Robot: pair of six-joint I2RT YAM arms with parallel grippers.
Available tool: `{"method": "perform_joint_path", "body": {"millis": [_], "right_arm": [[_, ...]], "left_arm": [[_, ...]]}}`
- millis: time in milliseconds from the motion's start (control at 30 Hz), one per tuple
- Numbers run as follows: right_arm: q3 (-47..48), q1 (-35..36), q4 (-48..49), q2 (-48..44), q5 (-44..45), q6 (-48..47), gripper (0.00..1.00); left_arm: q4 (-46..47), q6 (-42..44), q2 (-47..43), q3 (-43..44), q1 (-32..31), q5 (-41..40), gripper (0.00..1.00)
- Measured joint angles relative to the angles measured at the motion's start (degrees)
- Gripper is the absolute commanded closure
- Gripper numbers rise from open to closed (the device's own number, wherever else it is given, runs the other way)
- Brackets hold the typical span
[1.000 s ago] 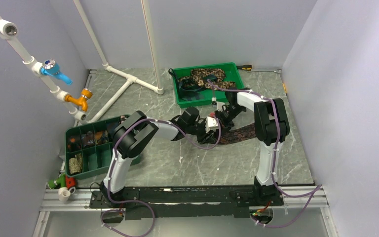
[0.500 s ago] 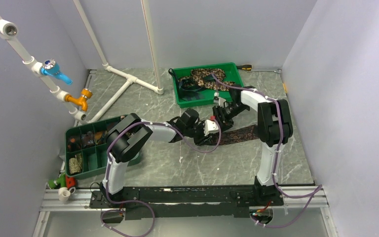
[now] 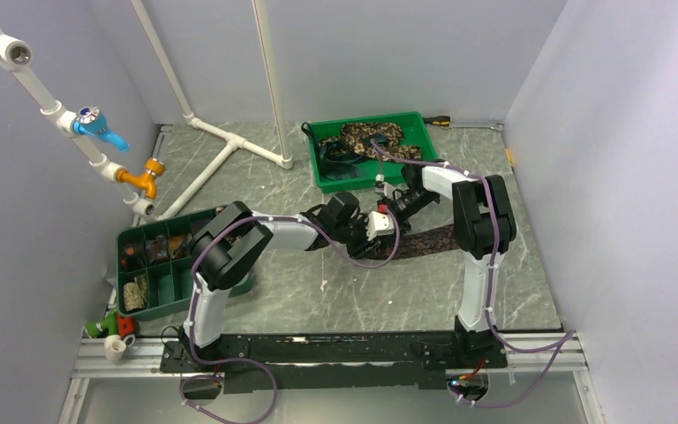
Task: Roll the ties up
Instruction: Roll the tie at the center of the board.
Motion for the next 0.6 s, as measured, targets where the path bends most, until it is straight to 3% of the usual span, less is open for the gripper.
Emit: {"method": "perform_joint_path", "body": {"millis": [167,300,367,467,600], "right_arm": [[0.13,-0.07,-0.52,0.0,0.17,0.0,1.0],[-0.31,-0.09,-0.72,0.0,1.44,-0.2,1.0],[-0.57,-0.26,-1.31,0.0,2.47,-0.2,1.0],[-0.85,-0.85,-2.58,0.0,4.83,-0.2,1.0],[-0.94,-1.64,-4.0,0.0,9.27,-0.07,1.0]], "left_arm": [[-0.85,0.02,0.07,0.5,0.07,0.07,0.48],[2.36,-0.17,-0.44,-1.42,0.76,1.36,0.38],[4.68,-0.13,-0.9,-3.08,1.14,2.62,0.27],[8.07,0.2,-1.7,-5.77,1.6,4.26,0.19],[10.86,0.24,-1.7,-7.04,1.88,5.64,0.17]]}}
